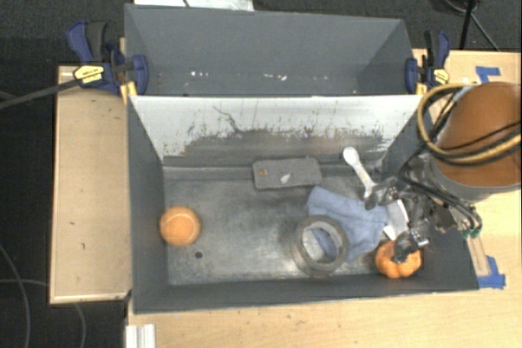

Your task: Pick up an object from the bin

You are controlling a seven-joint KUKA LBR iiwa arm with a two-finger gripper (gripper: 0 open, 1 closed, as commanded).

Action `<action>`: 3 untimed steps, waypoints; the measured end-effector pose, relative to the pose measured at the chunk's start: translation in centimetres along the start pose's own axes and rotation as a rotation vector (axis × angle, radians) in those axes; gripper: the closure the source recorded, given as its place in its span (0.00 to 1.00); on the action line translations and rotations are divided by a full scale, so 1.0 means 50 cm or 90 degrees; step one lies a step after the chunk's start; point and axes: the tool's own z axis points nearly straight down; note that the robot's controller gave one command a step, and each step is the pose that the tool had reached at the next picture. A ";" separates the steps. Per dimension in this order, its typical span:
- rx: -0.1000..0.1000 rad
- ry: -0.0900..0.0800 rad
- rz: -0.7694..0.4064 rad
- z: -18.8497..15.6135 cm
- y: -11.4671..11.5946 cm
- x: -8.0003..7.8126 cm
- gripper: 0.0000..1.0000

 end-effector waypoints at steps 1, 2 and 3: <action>0.003 -0.006 0.005 -0.065 -0.007 0.001 0.00; 0.004 -0.008 -0.007 0.052 -0.016 -0.021 0.00; 0.003 -0.009 -0.016 0.193 -0.027 -0.038 1.00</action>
Offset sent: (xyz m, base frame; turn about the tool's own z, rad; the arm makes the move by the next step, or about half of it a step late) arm 0.0232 -0.0067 -0.0996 -0.0368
